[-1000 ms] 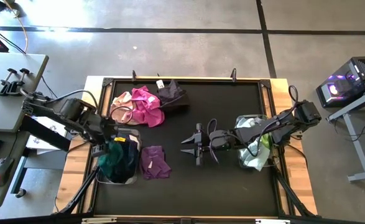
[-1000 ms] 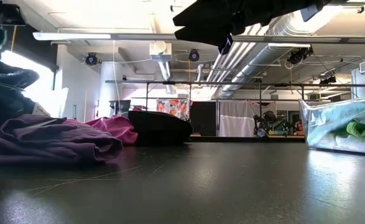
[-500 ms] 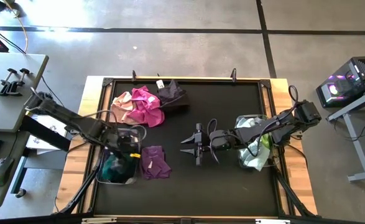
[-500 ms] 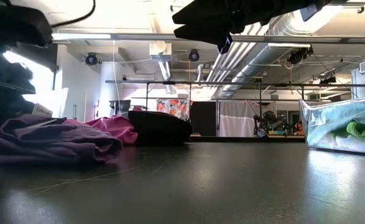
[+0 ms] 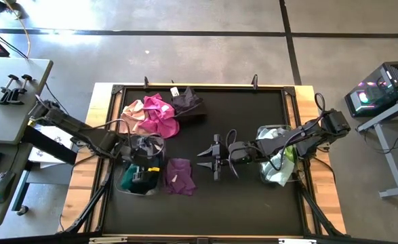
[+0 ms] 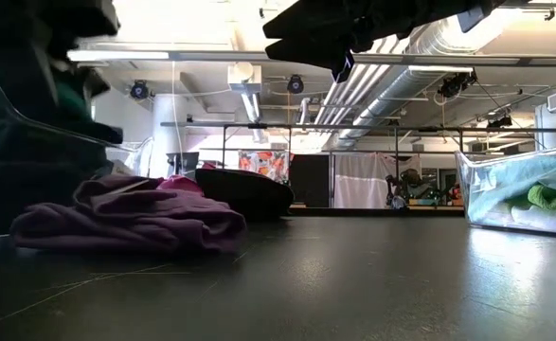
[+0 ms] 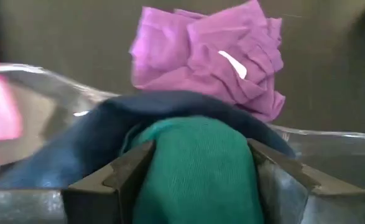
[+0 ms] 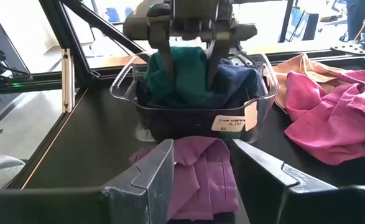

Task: Sort towels by color in basket
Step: Put the dark green towel into the left transparent bin

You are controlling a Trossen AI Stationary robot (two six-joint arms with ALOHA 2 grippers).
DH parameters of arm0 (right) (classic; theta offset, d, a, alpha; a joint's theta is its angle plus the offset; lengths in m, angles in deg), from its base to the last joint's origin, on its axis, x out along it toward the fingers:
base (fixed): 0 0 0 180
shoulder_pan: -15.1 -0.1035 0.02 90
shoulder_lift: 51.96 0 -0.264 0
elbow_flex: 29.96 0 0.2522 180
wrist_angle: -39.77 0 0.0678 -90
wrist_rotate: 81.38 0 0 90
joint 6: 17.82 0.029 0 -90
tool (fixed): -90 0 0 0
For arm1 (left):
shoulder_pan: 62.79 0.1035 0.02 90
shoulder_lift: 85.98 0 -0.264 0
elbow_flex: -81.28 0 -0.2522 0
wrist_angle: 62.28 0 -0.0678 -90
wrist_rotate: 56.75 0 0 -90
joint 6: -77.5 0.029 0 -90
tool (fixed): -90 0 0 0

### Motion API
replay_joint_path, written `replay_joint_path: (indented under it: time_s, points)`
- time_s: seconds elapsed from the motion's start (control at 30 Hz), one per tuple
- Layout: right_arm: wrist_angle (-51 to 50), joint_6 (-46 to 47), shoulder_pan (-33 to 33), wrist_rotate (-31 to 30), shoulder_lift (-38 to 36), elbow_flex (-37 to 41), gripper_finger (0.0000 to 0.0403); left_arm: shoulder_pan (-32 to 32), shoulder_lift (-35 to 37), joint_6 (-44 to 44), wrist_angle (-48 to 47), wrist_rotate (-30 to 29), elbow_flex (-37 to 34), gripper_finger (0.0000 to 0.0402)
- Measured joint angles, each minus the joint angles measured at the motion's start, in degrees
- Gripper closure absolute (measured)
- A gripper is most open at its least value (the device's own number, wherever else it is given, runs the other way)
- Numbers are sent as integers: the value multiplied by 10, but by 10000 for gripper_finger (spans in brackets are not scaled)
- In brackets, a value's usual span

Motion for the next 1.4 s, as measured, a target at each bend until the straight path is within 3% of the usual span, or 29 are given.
replay_joint_path:
  time_s: [0.23,0.43,0.57,0.67,0.8,0.9,1.17,1.4]
  points:
    - [-7,-3,0,0,0,0,245,-20,7,-62,-164,-22,112,174]
    - [-10,-3,0,0,2,0,245,-58,5,-119,-218,-41,119,174]
    - [-10,-11,0,0,2,0,245,-68,-7,-128,-188,-30,64,174]
    - [-9,-21,0,-4,2,0,245,-66,-17,-117,-104,-27,5,174]
    - [-9,-16,0,-33,2,0,245,-59,-37,-100,34,-51,-59,174]
    - [-9,-13,0,-36,2,0,245,-55,-48,-102,60,-87,-68,174]
    - [-9,-13,0,-36,2,0,245,-55,-29,-96,-55,-109,14,174]
    - [-9,-13,0,-41,3,0,245,-67,-14,-61,-130,-85,112,174]
